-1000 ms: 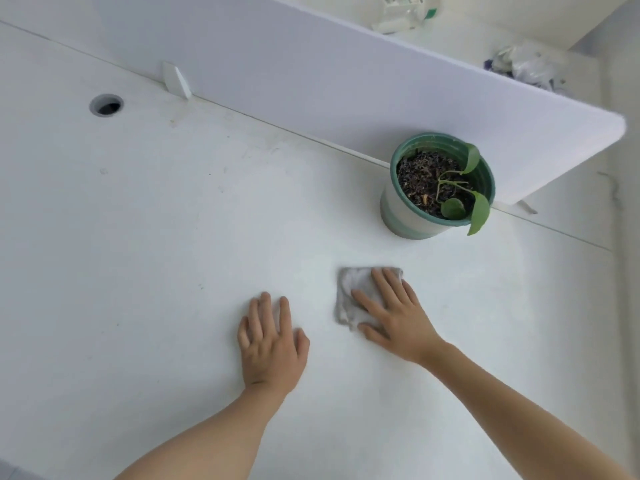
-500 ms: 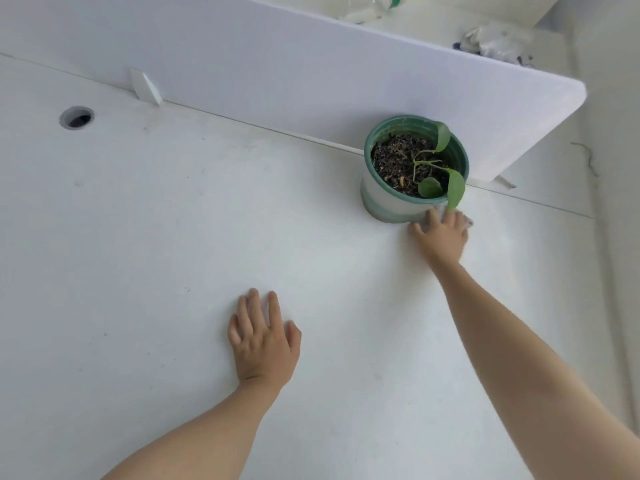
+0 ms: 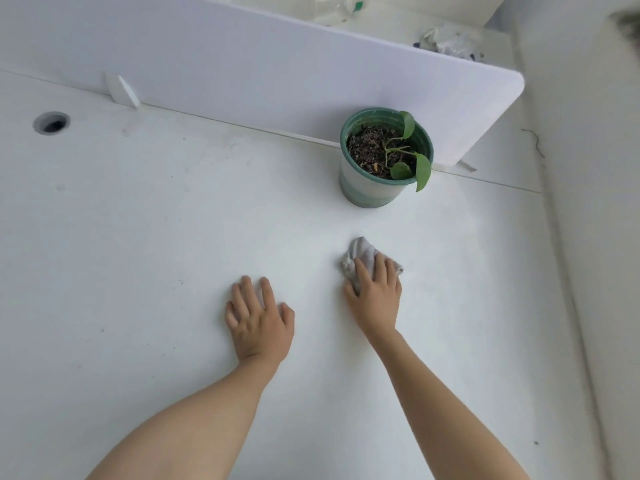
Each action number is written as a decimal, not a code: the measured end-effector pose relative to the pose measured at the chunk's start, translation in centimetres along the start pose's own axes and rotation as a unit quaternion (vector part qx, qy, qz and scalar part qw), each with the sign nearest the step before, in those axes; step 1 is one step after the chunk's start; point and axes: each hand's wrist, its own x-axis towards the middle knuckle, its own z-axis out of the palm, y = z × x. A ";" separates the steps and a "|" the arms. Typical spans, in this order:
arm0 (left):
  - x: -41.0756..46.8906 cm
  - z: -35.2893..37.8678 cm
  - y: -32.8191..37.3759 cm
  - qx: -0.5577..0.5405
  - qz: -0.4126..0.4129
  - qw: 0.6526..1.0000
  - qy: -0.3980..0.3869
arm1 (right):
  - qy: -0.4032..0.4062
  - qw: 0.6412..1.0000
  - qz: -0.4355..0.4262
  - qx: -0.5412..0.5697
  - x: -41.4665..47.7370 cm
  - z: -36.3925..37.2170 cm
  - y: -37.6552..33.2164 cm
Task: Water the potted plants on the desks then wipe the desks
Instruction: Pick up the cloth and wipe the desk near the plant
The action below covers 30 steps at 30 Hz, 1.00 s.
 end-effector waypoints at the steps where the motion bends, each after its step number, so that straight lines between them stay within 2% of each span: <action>1: -0.1 -0.1 0.0 -0.004 0.003 1.000 -0.006 | -0.017 1.000 -0.010 0.003 -1.0 -0.2 -0.2; 5: -0.2 -0.4 -0.1 -0.032 0.013 0.999 -0.021 | -0.056 0.998 -0.034 0.004 -4.4 -1.6 -0.4; 13: -0.7 -0.6 -0.5 -0.120 0.017 0.993 0.007 | -0.061 0.998 -0.028 0.009 -11.1 -3.1 0.2; 16: -0.9 -1.0 -1.4 -0.172 0.010 0.985 0.011 | -0.039 0.999 -0.011 0.018 -13.6 -3.3 0.9; 18: -1.9 -1.4 -2.6 -0.233 0.040 0.971 0.009 | -0.042 0.997 0.025 0.055 -14.9 -3.9 1.1; 20: -4.0 -2.1 -4.1 -0.306 0.050 0.951 -0.011 | -0.083 0.993 0.047 0.066 -15.9 -4.1 1.6; 24: -10.8 -4.6 -6.7 -0.434 -0.003 0.900 -0.034 | -0.131 0.976 0.074 0.159 -17.5 -5.8 2.4; 27: -16.6 -6.4 -8.4 -0.481 -0.044 0.876 0.001 | -0.184 0.953 0.064 0.232 -19.4 -8.1 2.8; 30: -21.5 -6.7 -9.7 -0.509 -0.096 0.855 0.038 | -0.193 0.940 0.019 0.282 -22.3 -10.3 2.5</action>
